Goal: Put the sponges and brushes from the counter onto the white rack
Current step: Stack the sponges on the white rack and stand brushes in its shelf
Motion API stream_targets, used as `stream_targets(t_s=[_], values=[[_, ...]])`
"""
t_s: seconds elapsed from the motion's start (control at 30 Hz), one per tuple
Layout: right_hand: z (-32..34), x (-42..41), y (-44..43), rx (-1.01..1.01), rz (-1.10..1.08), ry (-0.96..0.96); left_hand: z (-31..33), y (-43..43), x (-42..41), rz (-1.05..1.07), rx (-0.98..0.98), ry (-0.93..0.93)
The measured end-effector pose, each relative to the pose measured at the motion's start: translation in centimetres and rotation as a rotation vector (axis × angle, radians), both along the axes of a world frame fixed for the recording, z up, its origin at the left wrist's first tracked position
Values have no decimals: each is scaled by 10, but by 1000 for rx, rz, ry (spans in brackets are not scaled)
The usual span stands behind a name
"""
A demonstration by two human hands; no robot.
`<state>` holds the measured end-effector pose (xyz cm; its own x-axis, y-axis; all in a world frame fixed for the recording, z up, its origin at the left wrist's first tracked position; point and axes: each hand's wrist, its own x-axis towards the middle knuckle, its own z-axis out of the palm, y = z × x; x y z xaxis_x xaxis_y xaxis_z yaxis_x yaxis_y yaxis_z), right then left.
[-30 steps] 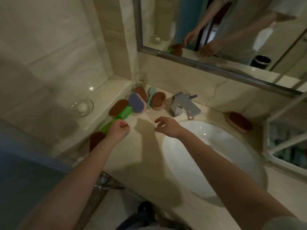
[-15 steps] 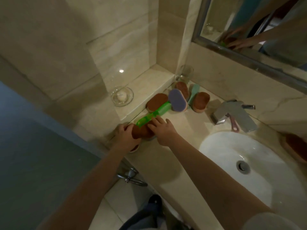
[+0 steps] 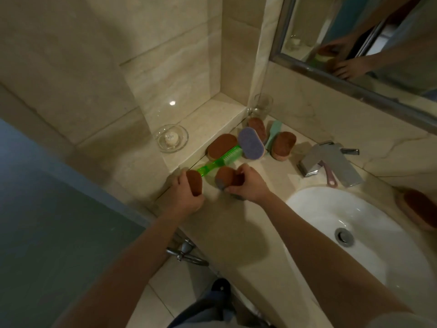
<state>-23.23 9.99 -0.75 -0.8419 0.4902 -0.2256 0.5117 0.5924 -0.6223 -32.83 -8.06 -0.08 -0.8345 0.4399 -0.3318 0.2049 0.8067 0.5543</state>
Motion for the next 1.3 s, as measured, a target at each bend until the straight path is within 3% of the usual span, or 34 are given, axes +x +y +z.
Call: stream_targets(t_s=[0.1,0.2,0.4,0.6,1.07,1.3], values=[[11,13,5,-295,-276,150,16,12,8,9,141,-52],[28,32,12,-535,-394,292,32,33,26,4,270,-80],[81,91,41,-724,-527,489,75,98,78,-66,531,-160],[140,176,77,-568,-670,693,119,163,140,-223,707,-306],[259,379,121,-170,-899,958,219,288,309,-688,953,-585],[287,466,139,194,-983,898,246,318,370,-808,965,-622]])
